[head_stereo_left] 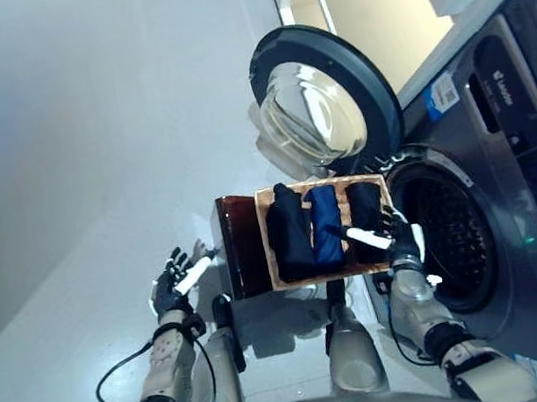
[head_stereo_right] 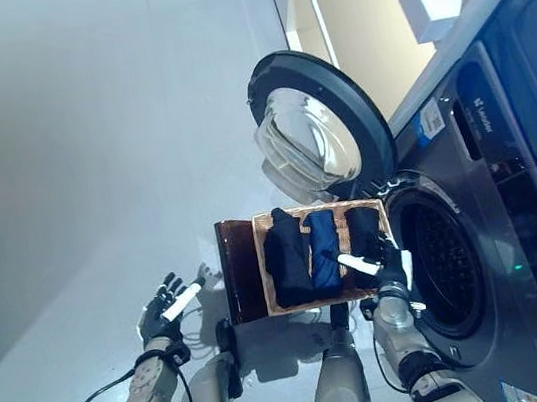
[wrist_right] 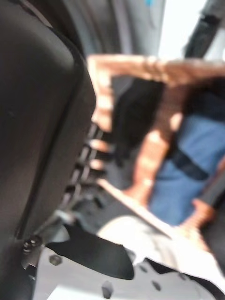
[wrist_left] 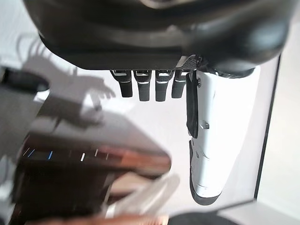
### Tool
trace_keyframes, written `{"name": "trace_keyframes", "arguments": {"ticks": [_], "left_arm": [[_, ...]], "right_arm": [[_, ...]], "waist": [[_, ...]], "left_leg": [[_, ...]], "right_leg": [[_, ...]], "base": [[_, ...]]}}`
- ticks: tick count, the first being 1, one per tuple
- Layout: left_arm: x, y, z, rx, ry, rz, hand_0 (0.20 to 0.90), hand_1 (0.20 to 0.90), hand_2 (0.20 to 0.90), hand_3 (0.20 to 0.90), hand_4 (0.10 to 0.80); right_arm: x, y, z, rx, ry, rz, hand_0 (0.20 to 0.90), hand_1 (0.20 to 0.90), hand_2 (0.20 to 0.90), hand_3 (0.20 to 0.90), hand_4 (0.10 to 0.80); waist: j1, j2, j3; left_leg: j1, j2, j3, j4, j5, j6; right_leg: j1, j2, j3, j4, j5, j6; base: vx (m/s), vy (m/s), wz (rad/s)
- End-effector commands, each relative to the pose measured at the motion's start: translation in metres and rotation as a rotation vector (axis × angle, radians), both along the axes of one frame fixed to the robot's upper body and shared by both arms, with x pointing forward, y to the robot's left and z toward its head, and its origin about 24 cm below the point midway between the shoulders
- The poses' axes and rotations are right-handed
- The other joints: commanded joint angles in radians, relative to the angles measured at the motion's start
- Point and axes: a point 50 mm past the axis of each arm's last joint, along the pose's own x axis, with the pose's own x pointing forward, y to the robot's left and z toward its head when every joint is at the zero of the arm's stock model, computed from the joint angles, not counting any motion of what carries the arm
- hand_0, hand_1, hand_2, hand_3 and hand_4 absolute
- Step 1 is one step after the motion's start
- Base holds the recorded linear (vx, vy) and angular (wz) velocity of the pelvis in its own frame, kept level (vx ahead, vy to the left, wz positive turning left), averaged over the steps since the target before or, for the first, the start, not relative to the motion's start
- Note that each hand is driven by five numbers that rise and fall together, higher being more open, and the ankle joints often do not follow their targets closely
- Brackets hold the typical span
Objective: Pick up the clothes and place them into the washing machine
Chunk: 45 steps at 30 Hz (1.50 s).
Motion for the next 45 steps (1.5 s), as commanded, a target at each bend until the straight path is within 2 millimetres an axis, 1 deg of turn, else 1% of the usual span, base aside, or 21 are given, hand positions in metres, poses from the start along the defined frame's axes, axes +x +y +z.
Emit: {"name": "trace_keyframes", "arguments": {"ticks": [1, 4, 7, 8, 10, 12, 13, 14, 15, 16, 17, 19, 21, 23, 25, 33, 35, 39, 45], "left_arm": [[0.017, 0.000, 0.028, 0.048, -0.179, -0.001, 0.900, 0.900, 0.900, 0.900, 0.800], [0.020, -0.003, 0.033, 0.049, -0.204, -0.008, 0.900, 0.900, 0.900, 0.900, 0.800], [0.022, -0.006, 0.038, 0.042, -0.229, -0.024, 0.900, 0.900, 0.900, 0.900, 0.800], [0.022, -0.007, 0.038, 0.040, -0.226, -0.031, 0.900, 0.900, 0.900, 0.900, 0.800], [0.023, -0.011, 0.039, 0.036, -0.235, -0.049, 0.900, 0.900, 0.900, 0.900, 0.800], [0.023, -0.014, 0.039, 0.029, -0.233, -0.061, 0.900, 0.900, 0.900, 0.900, 0.800], [0.023, -0.015, 0.038, 0.027, -0.229, -0.067, 0.900, 0.900, 0.900, 0.900, 0.800], [0.023, -0.016, 0.036, 0.026, -0.225, -0.072, 0.900, 0.900, 0.900, 0.900, 0.800], [0.023, -0.016, 0.037, 0.026, -0.225, -0.072, 0.900, 0.900, 0.900, 0.900, 0.800], [0.024, -0.018, 0.037, 0.028, -0.226, -0.085, 0.900, 0.900, 0.900, 0.900, 0.800], [0.026, -0.019, 0.038, 0.027, -0.231, -0.088, 0.900, 0.900, 0.900, 0.900, 0.800], [0.027, -0.019, 0.039, 0.029, -0.237, -0.090, 0.900, 0.900, 0.900, 0.900, 0.800], [0.031, -0.016, 0.043, 0.040, -0.249, -0.084, 0.900, 0.900, 0.900, 0.900, 0.800], [0.036, -0.016, 0.050, 0.044, -0.280, -0.087, 0.900, 0.900, 0.900, 0.900, 0.800], [0.037, -0.015, 0.051, 0.046, -0.288, -0.090, 0.900, 0.900, 0.900, 0.900, 0.800], [0.046, -0.020, 0.068, 0.017, -0.362, -0.120, 0.900, 0.900, 0.900, 0.900, 0.800], [0.047, -0.019, 0.070, 0.021, -0.371, -0.115, 0.900, 0.900, 0.900, 0.900, 0.800], [0.048, -0.017, 0.066, 0.032, -0.349, -0.105, 0.900, 0.900, 0.900, 0.900, 0.800], [0.047, -0.011, 0.064, 0.039, -0.334, -0.069, 0.900, 0.900, 0.900, 0.900, 0.800]], "right_arm": [[0.027, -0.031, 0.049, -0.117, -0.230, -0.105, 0.900, 0.900, 0.900, 0.900, 0.800], [0.030, -0.036, 0.056, -0.153, -0.247, -0.125, 0.900, 0.900, 0.900, 0.900, 0.800], [0.033, -0.045, 0.062, -0.187, -0.251, -0.162, 0.900, 0.900, 0.900, 0.900, 0.800], [0.035, -0.049, 0.063, -0.195, -0.248, -0.179, 0.900, 0.900, 0.900, 0.900, 0.800], [0.040, -0.059, 0.073, -0.240, -0.260, -0.205, 0.900, 0.900, 0.900, 0.900, 0.800], [0.043, -0.066, 0.079, -0.256, -0.264, -0.225, 0.900, 0.900, 0.900, 0.900, 0.800], [0.045, -0.068, 0.082, -0.262, -0.270, -0.230, 0.900, 0.900, 0.900, 0.900, 0.800], [0.047, -0.070, 0.086, -0.266, -0.281, -0.231, 0.900, 0.900, 0.900, 0.900, 0.800], [0.048, -0.070, 0.086, -0.265, -0.282, -0.231, 0.900, 0.900, 0.900, 0.900, 0.800], [0.050, -0.069, 0.089, -0.287, -0.286, -0.216, 0.900, 0.900, 0.900, 0.900, 0.800], [0.052, -0.069, 0.091, -0.303, -0.283, -0.204, 0.900, 0.900, 0.900, 0.900, 0.800], [0.053, -0.070, 0.090, -0.319, -0.269, -0.199, 0.900, 0.900, 0.900, 0.900, 0.800], [0.056, -0.076, 0.091, -0.325, -0.238, -0.228, 0.900, 0.900, 0.900, 0.900, 0.800], [0.059, -0.080, 0.092, -0.324, -0.214, -0.237, 0.900, 0.900, 0.900, 0.900, 0.800], [0.060, -0.082, 0.092, -0.326, -0.202, -0.242, 0.900, 0.900, 0.900, 0.900, 0.800], [0.058, -0.105, 0.097, -0.367, -0.143, -0.298, 0.900, 0.900, 0.900, 0.900, 0.800], [0.057, -0.106, 0.098, -0.374, -0.147, -0.303, 0.900, 0.900, 0.900, 0.900, 0.800], [0.055, -0.105, 0.095, -0.379, -0.134, -0.298, 0.900, 0.900, 0.900, 0.900, 0.800], [0.057, -0.098, 0.094, -0.375, -0.145, -0.288, 0.900, 0.900, 0.900, 0.900, 0.800]], "waist": [[-0.016, -0.003, -0.007], [-0.010, -0.001, -0.005], [-0.004, 0.001, 0.009], [-0.003, 0.004, 0.013], [0.004, 0.013, 0.027], [0.001, 0.016, 0.032], [0.005, 0.021, 0.040], [0.006, 0.021, 0.048], [0.004, 0.019, 0.047], [0.004, 0.021, 0.060], [0.003, 0.021, 0.064], [0.002, 0.022, 0.066], [0.010, 0.028, 0.072], [0.016, 0.027, 0.075], [0.019, 0.027, 0.078], [0.025, 0.038, 0.096], [0.022, 0.036, 0.097], [0.018, 0.026, 0.101], [0.020, 0.016, 0.100]], "left_leg": [[-0.028, 0.077, 0.038, 0.027, 0.026, -0.081], [-0.040, 0.085, 0.030, 0.004, 0.047, -0.086], [-0.062, 0.081, 0.015, 0.003, 0.045, -0.084], [-0.071, 0.079, 0.012, 0.006, 0.042, -0.082], [-0.086, 0.076, 0.006, 0.023, 0.025, -0.078], [-0.100, 0.066, 0.005, 0.029, 0.024, -0.073], [-0.103, 0.070, 0.004, 0.046, 0.008, -0.072], [-0.111, 0.065, 0.003, 0.062, -0.001, -0.068], [-0.114, 0.061, 0.003, 0.058, 0.006, -0.066], [-0.123, 0.057, 0.003, 0.080, -0.011, -0.062], [-0.131, 0.053, 0.003, 0.088, -0.015, -0.061], [-0.141, 0.049, 0.002, 0.096, -0.019, -0.060], [-0.161, 0.042, 0.002, 0.111, -0.028, -0.056], [-0.179, 0.035, 0.000, 0.133, -0.040, -0.052], [-0.194, 0.032, 0.000, 0.153, -0.049, -0.049], [-0.277, 0.022, -0.004, 0.257, -0.098, -0.037], [-0.293, 0.022, -0.001, 0.274, -0.103, -0.036], [-0.310, 0.021, 0.002, 0.283, -0.106, -0.038], [-0.330, 0.014, 0.000, 0.273, -0.098, -0.040]], "right_leg": [[-0.054, -0.034, -0.006, 0.036, 0.069, 0.012], [-0.074, -0.027, -0.019, 0.040, 0.066, 0.011], [-0.094, -0.031, -0.025, 0.048, 0.066, 0.016], [-0.103, -0.032, -0.024, 0.051, 0.068, 0.017], [-0.117, -0.033, -0.021, 0.058, 0.070, 0.018], [-0.131, -0.042, -0.018, 0.061, 0.077, 0.021], [-0.131, -0.041, -0.014, 0.067, 0.073, 0.022], [-0.131, -0.044, -0.011, 0.072, 0.072, 0.023], [-0.134, -0.048, -0.012, 0.070, 0.076, 0.023], [-0.138, -0.049, -0.007, 0.081, 0.073, 0.022], [-0.146, -0.053, -0.005, 0.084, 0.076, 0.023], [-0.153, -0.056, -0.005, 0.087, 0.076, 0.024], [-0.166, -0.065, -0.007, 0.088, 0.081, 0.026], [-0.182, -0.067, 0.000, 0.096, 0.084, 0.027], [-0.190, -0.068, 0.003, 0.103, 0.082, 0.026], [-0.248, -0.076, 0.018, 0.155, 0.050, 0.016], [-0.261, -0.076, 0.020, 0.161, 0.047, 0.014], [-0.270, -0.074, 0.020, 0.159, 0.045, 0.014], [-0.277, -0.074, 0.019, 0.136, 0.059, 0.017]], "base": [[-0.024, -0.006, 0.33], [-0.018, -0.032, 0.16], [-0.046, -0.038, 0.05], [-0.045, -0.008, 0.04], [-0.039, 0.015, 0.03], [-0.025, 0.032, 0.07], [-0.013, 0.047, 0.09], [-0.016, 0.036, 0.03], [-0.020, 0.051, 0.01], [-0.021, 0.036, 0.00], [-0.012, 0.035, 0.01], [0.000, 0.000, 0.00], [0.000, 0.000, 0.00], [0.000, 0.000, 0.00], [0.000, 0.000, 0.00], [-0.005, 0.018, 0.02], [0.009, 0.029, 0.03], [0.007, 0.008, 0.02], [0.000, 0.000, 0.00]]}}
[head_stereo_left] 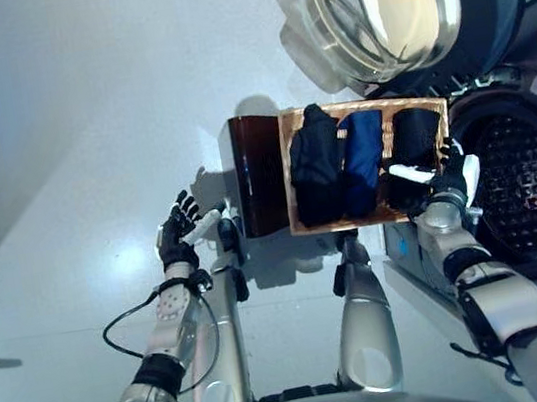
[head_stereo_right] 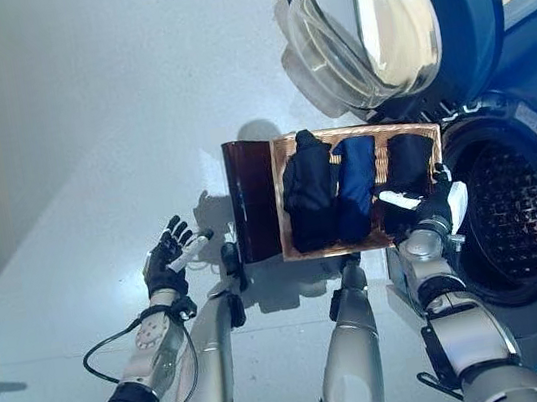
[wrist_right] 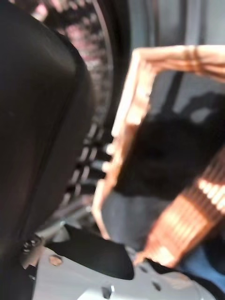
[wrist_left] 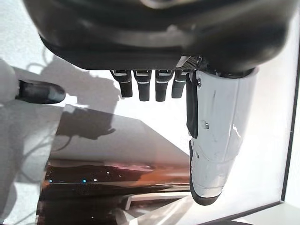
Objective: Pick up the clothes and place them into the washing machine
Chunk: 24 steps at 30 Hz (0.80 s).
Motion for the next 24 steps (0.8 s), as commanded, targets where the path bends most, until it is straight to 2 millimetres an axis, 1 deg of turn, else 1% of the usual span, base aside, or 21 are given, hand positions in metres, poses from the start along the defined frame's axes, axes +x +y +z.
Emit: {"name": "trace_keyframes", "arguments": {"ticks": [1, 3, 4, 6, 8, 11, 15, 16, 19, 21, 24], "left_arm": [[-0.004, 0.016, 0.013, 0.016, -0.100, 0.054, 0.900, 0.900, 0.900, 0.900, 0.800], [-0.004, 0.016, 0.013, 0.017, -0.099, 0.058, 0.900, 0.900, 0.900, 0.900, 0.800], [-0.003, 0.015, 0.014, 0.019, -0.105, 0.051, 0.900, 0.900, 0.900, 0.900, 0.800], [-0.003, 0.014, 0.014, 0.018, -0.107, 0.045, 0.900, 0.900, 0.900, 0.900, 0.800], [-0.005, 0.012, 0.015, 0.017, -0.111, 0.024, 0.900, 0.900, 0.900, 0.900, 0.800], [-0.009, 0.012, 0.013, 0.015, -0.110, 0.002, 0.900, 0.900, 0.900, 0.900, 0.800], [-0.012, 0.014, 0.011, 0.021, -0.101, -0.006, 0.900, 0.900, 0.900, 0.900, 0.800], [-0.012, 0.014, 0.011, 0.021, -0.101, -0.006, 0.900, 0.900, 0.900, 0.900, 0.800], [-0.014, 0.017, 0.008, 0.033, -0.085, -0.002, 0.900, 0.900, 0.900, 0.900, 0.800], [-0.014, 0.017, 0.007, 0.033, -0.082, 0.004, 0.900, 0.900, 0.900, 0.900, 0.800], [-0.015, 0.019, 0.007, 0.030, -0.080, 0.013, 0.900, 0.900, 0.900, 0.900, 0.800]], "right_arm": [[-0.007, -0.023, 0.014, -0.081, -0.048, -0.076, 0.900, 0.900, 0.900, 0.900, 0.800], [-0.007, -0.020, 0.010, -0.066, -0.041, -0.070, 0.900, 0.900, 0.900, 0.900, 0.800], [-0.009, -0.018, 0.004, -0.072, 0.003, -0.062, 0.900, 0.900, 0.900, 0.900, 0.800], [-0.010, -0.019, 0.001, -0.083, 0.031, -0.063, 0.900, 0.900, 0.900, 0.900, 0.800], [-0.015, -0.027, -0.005, -0.086, 0.093, -0.097, 0.900, 0.900, 0.900, 0.900, 0.800], [-0.024, -0.042, -0.006, -0.084, 0.147, -0.155, 0.900, 0.900, 0.900, 0.900, 0.800], [-0.036, -0.052, -0.013, -0.094, 0.198, -0.187, 0.900, 0.900, 0.900, 0.900, 0.800], [-0.036, -0.052, -0.013, -0.094, 0.199, -0.187, 0.900, 0.900, 0.900, 0.900, 0.800], [-0.042, -0.064, -0.008, -0.120, 0.194, -0.222, 0.900, 0.900, 0.900, 0.900, 0.800], [-0.042, -0.066, -0.007, -0.121, 0.187, -0.229, 0.900, 0.900, 0.900, 0.900, 0.800], [-0.042, -0.068, -0.003, -0.132, 0.168, -0.228, 0.900, 0.900, 0.900, 0.900, 0.800]], "waist": [[0.017, -0.036, -0.053], [0.019, -0.032, -0.053], [0.025, -0.027, -0.054], [0.031, -0.024, -0.055], [0.045, -0.009, -0.057], [0.060, 0.010, -0.061], [0.065, 0.017, -0.063], [0.065, 0.017, -0.063], [0.062, 0.020, -0.072], [0.062, 0.020, -0.074], [0.059, 0.017, -0.074]], "left_leg": [[-0.008, 0.034, 0.001, 0.090, -0.073, -0.088], [-0.012, 0.030, -0.002, 0.084, -0.069, -0.088], [-0.019, 0.027, -0.004, 0.082, -0.066, -0.088], [-0.023, 0.025, -0.004, 0.081, -0.065, -0.087], [-0.035, 0.020, -0.008, 0.084, -0.065, -0.085], [-0.046, 0.015, -0.009, 0.083, -0.062, -0.084], [-0.042, 0.015, -0.005, 0.076, -0.058, -0.083], [-0.042, 0.015, -0.005, 0.076, -0.058, -0.083], [-0.049, 0.017, -0.009, 0.081, -0.058, -0.085], [-0.050, 0.020, -0.010, 0.085, -0.060, -0.085], [-0.058, 0.030, -0.014, 0.122, -0.076, -0.084]], "right_leg": [[-0.020, -0.034, 0.033, 0.027, 0.067, 0.006], [-0.030, -0.036, 0.035, 0.029, 0.066, 0.005], [-0.037, -0.039, 0.034, 0.031, 0.065, 0.004], [-0.040, -0.040, 0.033, 0.032, 0.064, 0.003], [-0.050, -0.043, 0.030, 0.036, 0.061, 0.002], [-0.065, -0.048, 0.032, 0.046, 0.057, 0.002], [-0.074, -0.049, 0.038, 0.055, 0.052, 0.002], [-0.074, -0.049, 0.038, 0.055, 0.052, 0.002], [-0.089, -0.047, 0.042, 0.069, 0.045, -0.001], [-0.093, -0.046, 0.042, 0.077, 0.039, -0.002], [-0.113, -0.032, 0.051, 0.123, 0.020, -0.010]], "base": [[0.000, 0.000, 0.00], [-0.013, -0.001, 0.04], [0.000, 0.000, 0.00], [0.000, 0.000, 0.00], [0.000, 0.000, 0.00], [0.000, 0.000, 0.00], [-0.001, 0.007, 0.06], [-0.005, -0.003, 0.07], [-0.001, -0.004, 0.01], [0.000, 0.000, 0.00], [0.000, 0.000, 0.00]]}}
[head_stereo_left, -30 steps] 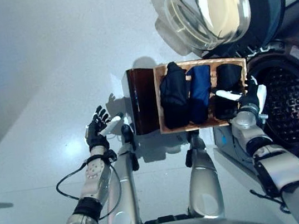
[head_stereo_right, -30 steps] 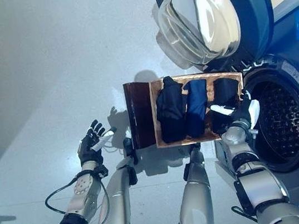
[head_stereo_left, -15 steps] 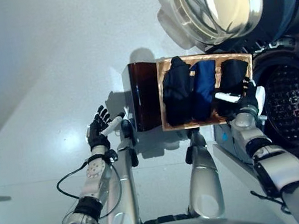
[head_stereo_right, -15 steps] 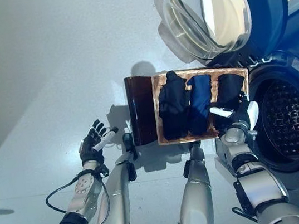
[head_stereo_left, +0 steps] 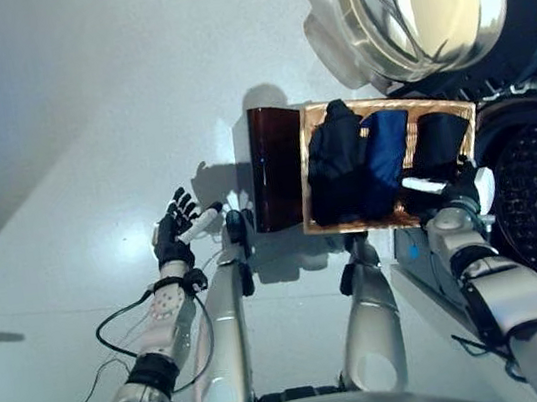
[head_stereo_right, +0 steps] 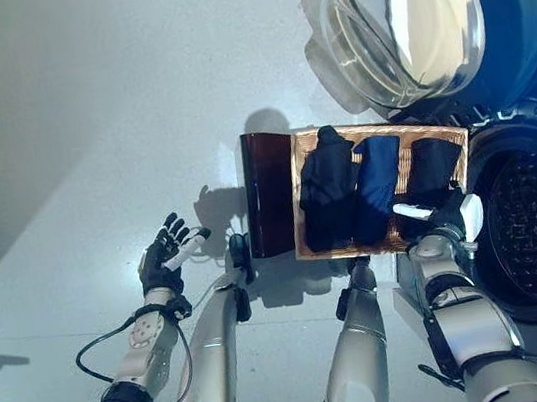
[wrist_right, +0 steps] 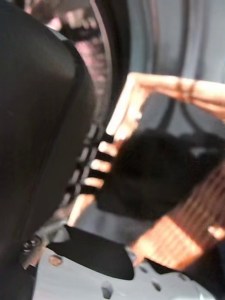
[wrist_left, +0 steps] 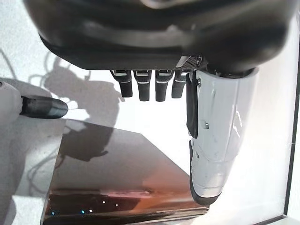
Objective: Pick up the clothes and place them into the washing machine
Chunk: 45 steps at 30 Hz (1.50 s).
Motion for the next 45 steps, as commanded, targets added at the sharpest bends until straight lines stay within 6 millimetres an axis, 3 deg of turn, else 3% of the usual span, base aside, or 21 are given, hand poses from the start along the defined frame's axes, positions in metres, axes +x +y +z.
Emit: {"name": "trace_keyframes", "arguments": {"ticks": [1, 5, 6, 7, 8, 9, 10, 11, 12, 19, 24, 28, 36, 37, 39, 40, 45], "left_arm": [[-0.017, 0.012, 0.002, 0.005, -0.058, 0.036, 0.900, 0.900, 0.900, 0.900, 0.800], [-0.016, 0.016, 0.004, 0.007, -0.065, 0.054, 0.900, 0.900, 0.900, 0.900, 0.800], [-0.016, 0.017, 0.005, 0.007, -0.070, 0.058, 0.900, 0.900, 0.900, 0.900, 0.800], [-0.016, 0.017, 0.006, 0.007, -0.071, 0.058, 0.900, 0.900, 0.900, 0.900, 0.800], [-0.017, 0.018, 0.006, -0.001, -0.071, 0.073, 0.900, 0.900, 0.900, 0.900, 0.800], [-0.018, 0.019, 0.006, -0.012, -0.071, 0.084, 0.900, 0.900, 0.900, 0.900, 0.800], [-0.019, 0.019, 0.006, -0.015, -0.072, 0.086, 0.900, 0.900, 0.900, 0.900, 0.800], [-0.019, 0.018, 0.006, -0.019, -0.072, 0.084, 0.900, 0.900, 0.900, 0.900, 0.800], [-0.021, 0.018, 0.005, -0.023, -0.069, 0.083, 0.900, 0.900, 0.900, 0.900, 0.800], [-0.024, 0.012, 0.007, -0.049, -0.084, 0.063, 0.900, 0.900, 0.900, 0.900, 0.800], [-0.025, 0.010, 0.007, -0.054, -0.085, 0.047, 0.900, 0.900, 0.900, 0.900, 0.800], [-0.024, 0.010, 0.009, -0.058, -0.094, 0.046, 0.900, 0.900, 0.900, 0.900, 0.800], [-0.025, 0.008, 0.009, -0.071, -0.098, 0.054, 0.900, 0.900, 0.900, 0.900, 0.800], [-0.025, 0.008, 0.009, -0.070, -0.095, 0.052, 0.900, 0.900, 0.900, 0.900, 0.800], [-0.026, 0.008, 0.008, -0.067, -0.093, 0.047, 0.900, 0.900, 0.900, 0.900, 0.800], [-0.026, 0.007, 0.008, -0.063, -0.093, 0.040, 0.900, 0.900, 0.900, 0.900, 0.800], [-0.027, 0.006, 0.009, -0.058, -0.096, 0.023, 0.900, 0.900, 0.900, 0.900, 0.800]], "right_arm": [[-0.026, -0.044, 0.010, -0.124, 0.008, -0.114, 0.900, 0.900, 0.900, 0.900, 0.800], [-0.019, -0.040, 0.017, -0.128, -0.044, -0.086, 0.900, 0.900, 0.900, 0.900, 0.800], [-0.017, -0.039, 0.018, -0.132, -0.049, -0.079, 0.900, 0.900, 0.900, 0.900, 0.800], [-0.017, -0.040, 0.019, -0.132, -0.051, -0.079, 0.900, 0.900, 0.900, 0.900, 0.800], [-0.013, -0.035, 0.020, -0.135, -0.064, -0.061, 0.900, 0.900, 0.900, 0.900, 0.800], [-0.011, -0.032, 0.021, -0.134, -0.072, -0.049, 0.900, 0.900, 0.900, 0.900, 0.800], [-0.010, -0.032, 0.021, -0.134, -0.072, -0.047, 0.900, 0.900, 0.900, 0.900, 0.800], [-0.009, -0.032, 0.022, -0.134, -0.075, -0.047, 0.900, 0.900, 0.900, 0.900, 0.800], [-0.007, -0.031, 0.024, -0.140, -0.081, -0.039, 0.900, 0.900, 0.900, 0.900, 0.800], [-0.004, -0.034, 0.032, -0.180, -0.075, -0.038, 0.900, 0.900, 0.900, 0.900, 0.800], [-0.007, -0.033, 0.023, -0.145, -0.022, -0.057, 0.900, 0.900, 0.900, 0.900, 0.800], [-0.005, -0.021, 0.012, -0.100, 0.000, -0.033, 0.900, 0.900, 0.900, 0.900, 0.800], [0.013, 0.003, 0.017, -0.094, -0.036, 0.049, 0.900, 0.900, 0.900, 0.900, 0.800], [0.014, 0.004, 0.018, -0.103, -0.029, 0.059, 0.650, 0.650, 0.650, 0.650, 0.622], [0.016, 0.005, 0.019, -0.142, 0.001, 0.081, 0.252, 0.252, 0.252, 0.252, 0.337], [0.017, 0.005, 0.021, -0.171, 0.018, 0.087, 0.200, 0.200, 0.200, 0.200, 0.300], [0.016, -0.001, 0.022, -0.191, 0.067, 0.065, 0.200, 0.200, 0.200, 0.200, 0.300]], "waist": [[0.005, 0.015, -0.066], [0.002, 0.018, -0.060], [0.007, 0.024, -0.063], [0.002, 0.020, -0.058], [0.006, 0.026, -0.061], [0.007, 0.028, -0.061], [0.007, 0.029, -0.061], [0.005, 0.028, -0.059], [0.012, 0.035, -0.065], [0.024, 0.061, -0.076], [0.035, 0.077, -0.083], [0.046, 0.091, -0.088], [0.058, 0.103, -0.095], [0.061, 0.104, -0.095], [0.066, 0.107, -0.097], [0.069, 0.108, -0.098], [0.082, 0.113, -0.103]], "left_leg": [[-0.006, 0.051, -0.021, 0.113, -0.077, -0.092], [-0.041, 0.072, -0.035, 0.191, -0.105, -0.095], [-0.035, 0.082, -0.046, 0.211, -0.145, -0.103], [-0.047, 0.076, -0.038, 0.204, -0.109, -0.096], [-0.044, 0.089, -0.051, 0.223, -0.149, -0.107], [-0.047, 0.092, -0.051, 0.225, -0.148, -0.109], [-0.049, 0.094, -0.052, 0.223, -0.149, -0.111], [-0.060, 0.087, -0.047, 0.208, -0.110, -0.105], [-0.053, 0.095, -0.058, 0.216, -0.143, -0.114], [-0.087, 0.093, -0.067, 0.215, -0.136, -0.115], [-0.097, 0.083, -0.064, 0.205, -0.132, -0.111], [-0.118, 0.076, -0.060, 0.213, -0.134, -0.104], [-0.151, 0.067, -0.056, 0.217, -0.132, -0.097], [-0.152, 0.066, -0.056, 0.215, -0.131, -0.096], [-0.157, 0.062, -0.055, 0.214, -0.130, -0.094], [-0.161, 0.060, -0.056, 0.216, -0.129, -0.094], [-0.165, 0.054, -0.057, 0.218, -0.130, -0.091]], "right_leg": [[-0.043, -0.002, 0.047, 0.069, 0.033, -0.023], [-0.098, 0.018, 0.067, 0.181, -0.028, -0.042], [-0.100, 0.029, 0.074, 0.220, -0.071, -0.036], [-0.108, 0.021, 0.069, 0.206, -0.040, -0.046], [-0.122, 0.034, 0.079, 0.257, -0.094, -0.044], [-0.132, 0.035, 0.079, 0.272, -0.104, -0.048], [-0.137, 0.036, 0.079, 0.278, -0.108, -0.048], [-0.148, 0.031, 0.073, 0.265, -0.079, -0.060], [-0.145, 0.039, 0.077, 0.287, -0.116, -0.052], [-0.193, 0.041, 0.077, 0.334, -0.139, -0.056], [-0.210, 0.037, 0.079, 0.341, -0.142, -0.056], [-0.235, 0.029, 0.080, 0.362, -0.147, -0.054], [-0.262, 0.020, 0.077, 0.371, -0.145, -0.049], [-0.263, 0.019, 0.077, 0.373, -0.145, -0.048], [-0.269, 0.017, 0.077, 0.375, -0.145, -0.049], [-0.270, 0.016, 0.077, 0.375, -0.145, -0.049], [-0.275, 0.012, 0.077, 0.382, -0.146, -0.048]], "base": [[0.000, 0.000, 0.00], [0.017, -0.032, -0.04], [-0.005, -0.031, -0.02], [0.113, -0.068, 0.01], [0.022, -0.070, 0.04], [0.130, -0.094, 0.13], [-0.068, -0.061, 0.10], [0.032, -0.072, 0.08], [0.035, -0.083, -0.01], [0.029, -0.033, 0.03], [0.002, 0.000, 0.01], [0.014, 0.020, 0.04], [0.002, 0.011, 0.03], [0.000, 0.000, 0.00], [0.005, 0.015, 0.00], [0.000, 0.000, 0.00], [0.002, 0.003, 0.01]]}}
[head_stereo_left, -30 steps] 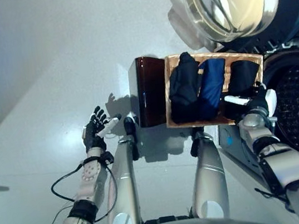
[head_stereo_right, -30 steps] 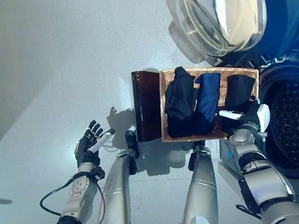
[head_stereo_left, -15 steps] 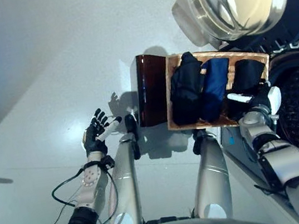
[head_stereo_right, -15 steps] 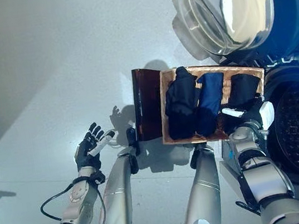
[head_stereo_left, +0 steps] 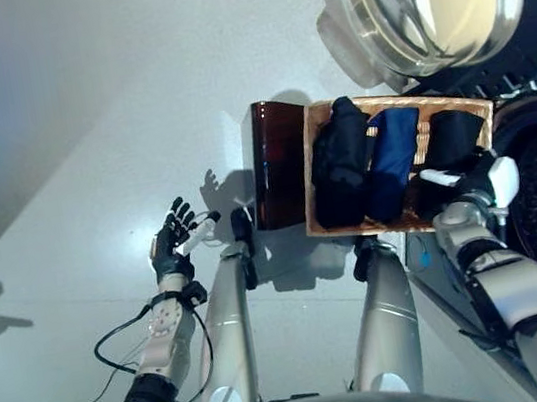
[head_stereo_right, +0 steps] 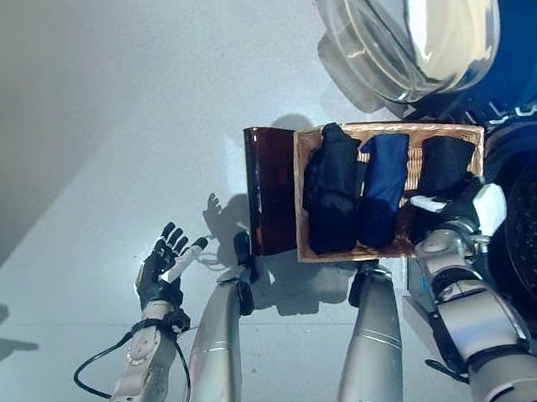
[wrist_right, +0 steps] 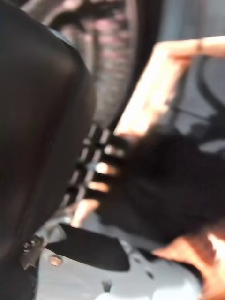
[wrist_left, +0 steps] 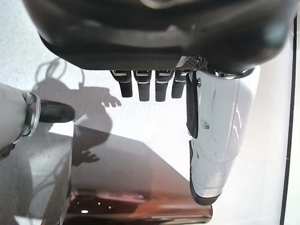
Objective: Pick up the clothes and place them into the washing machine
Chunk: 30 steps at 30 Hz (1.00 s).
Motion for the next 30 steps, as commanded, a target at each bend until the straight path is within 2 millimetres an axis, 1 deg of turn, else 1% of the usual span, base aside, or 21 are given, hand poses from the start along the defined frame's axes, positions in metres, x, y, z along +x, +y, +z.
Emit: {"name": "trace_keyframes", "arguments": {"ticks": [1, 4, 9, 13, 20, 22, 23, 24, 27, 28, 29, 30], "left_arm": [[-0.005, 0.005, 0.016, -0.011, -0.108, 0.014, 0.900, 0.900, 0.900, 0.900, 0.800], [-0.002, 0.004, 0.017, -0.001, -0.112, 0.011, 0.900, 0.900, 0.900, 0.900, 0.800], [-0.003, 0.005, 0.017, -0.002, -0.110, 0.011, 0.900, 0.900, 0.900, 0.900, 0.800], [-0.005, 0.007, 0.016, -0.003, -0.106, 0.020, 0.900, 0.900, 0.900, 0.900, 0.800], [-0.006, 0.009, 0.014, 0.001, -0.096, 0.028, 0.900, 0.900, 0.900, 0.900, 0.800], [-0.007, 0.011, 0.014, 0.002, -0.096, 0.035, 0.900, 0.900, 0.900, 0.900, 0.800], [-0.007, 0.011, 0.014, 0.001, -0.097, 0.038, 0.900, 0.900, 0.900, 0.900, 0.800], [-0.007, 0.012, 0.013, 0.001, -0.095, 0.041, 0.900, 0.900, 0.900, 0.900, 0.800], [-0.006, 0.015, 0.013, -0.013, -0.092, 0.074, 0.900, 0.900, 0.900, 0.900, 0.800], [-0.006, 0.015, 0.013, -0.016, -0.093, 0.077, 0.900, 0.900, 0.900, 0.900, 0.800], [-0.007, 0.015, 0.012, -0.020, -0.088, 0.078, 0.900, 0.900, 0.900, 0.900, 0.800], [-0.009, 0.015, 0.010, -0.026, -0.078, 0.086, 0.900, 0.900, 0.900, 0.900, 0.800]], "right_arm": [[0.015, 0.022, -0.002, 0.008, 0.039, 0.137, 0.200, 0.200, 0.200, 0.200, 0.300], [0.011, 0.020, -0.005, 0.014, 0.052, 0.128, 0.200, 0.200, 0.200, 0.200, 0.300], [0.005, 0.015, -0.010, 0.021, 0.076, 0.111, 0.200, 0.200, 0.200, 0.200, 0.300], [0.005, 0.013, -0.009, 0.012, 0.081, 0.111, 0.200, 0.200, 0.200, 0.200, 0.300], [0.002, 0.014, -0.013, -0.003, 0.117, 0.118, 0.200, 0.200, 0.200, 0.200, 0.300], [0.003, 0.013, -0.012, 0.028, 0.082, 0.091, 0.200, 0.200, 0.200, 0.200, 0.300], [0.001, 0.011, -0.012, 0.070, 0.038, 0.057, 0.200, 0.200, 0.200, 0.200, 0.300], [0.000, 0.010, -0.011, 0.156, -0.045, 0.007, 0.200, 0.200, 0.200, 0.200, 0.300], [0.002, 0.007, 0.001, 0.514, -0.495, -0.179, 0.200, 0.200, 0.200, 0.200, 0.300], [-0.001, 0.007, -0.003, 0.573, -0.556, -0.215, 0.200, 0.200, 0.200, 0.200, 0.300], [-0.004, 0.008, -0.006, 0.639, -0.625, -0.247, 0.200, 0.200, 0.200, 0.200, 0.300], [-0.005, 0.009, -0.007, 0.692, -0.699, -0.283, 0.200, 0.200, 0.200, 0.200, 0.300]], "waist": [[0.022, 0.054, -0.017], [0.019, 0.051, -0.019], [0.018, 0.051, -0.025], [0.015, 0.050, -0.027], [0.016, 0.051, -0.029], [0.014, 0.050, -0.031], [0.012, 0.050, -0.031], [0.009, 0.050, -0.032], [-0.012, 0.049, -0.036], [-0.017, 0.047, -0.036], [-0.022, 0.045, -0.032], [-0.027, 0.048, -0.038]], "left_leg": [[0.008, 0.021, -0.028, 0.091, -0.108, -0.050], [0.009, 0.022, -0.025, 0.090, -0.111, -0.050], [0.002, 0.021, -0.024, 0.097, -0.113, -0.049], [-0.001, 0.023, -0.022, 0.099, -0.114, -0.050], [0.004, 0.025, -0.021, 0.096, -0.111, -0.051], [0.010, 0.026, -0.019, 0.092, -0.111, -0.053], [0.014, 0.027, -0.019, 0.091, -0.112, -0.053], [0.019, 0.026, -0.019, 0.090, -0.114, -0.054], [0.029, 0.029, -0.016, 0.088, -0.123, -0.054], [0.031, 0.028, -0.015, 0.083, -0.120, -0.054], [0.021, 0.028, -0.006, 0.081, -0.092, -0.048], [0.032, 0.033, -0.012, 0.092, -0.128, -0.055]], "right_leg": [[0.011, 0.007, 0.009, -0.007, 0.047, -0.009], [0.009, 0.009, 0.012, -0.008, 0.046, -0.010], [0.001, 0.008, 0.016, -0.008, 0.049, -0.011], [-0.005, 0.011, 0.019, -0.005, 0.046, -0.012], [-0.001, 0.012, 0.020, -0.006, 0.045, -0.013], [0.002, 0.013, 0.021, -0.006, 0.045, -0.013], [0.005, 0.013, 0.021, -0.008, 0.044, -0.013], [0.010, 0.014, 0.021, -0.009, 0.043, -0.012], [0.012, 0.019, 0.027, -0.014, 0.040, -0.009], [0.014, 0.019, 0.028, -0.020, 0.044, -0.008], [0.009, 0.015, 0.023, -0.033, 0.073, -0.018], [0.015, 0.021, 0.031, -0.017, 0.038, -0.008]], "base": [[0.010, 0.023, 0.07], [0.002, 0.006, 0.02], [0.003, 0.003, -0.01], [0.000, 0.000, 0.00], [0.000, 0.000, 0.00], [0.000, 0.000, 0.00], [0.000, 0.000, 0.00], [0.000, 0.000, 0.00], [0.020, 0.011, 0.00], [-0.096, 0.037, -0.03], [0.004, 0.016, -0.06], [-0.001, 0.011, -0.09]]}}
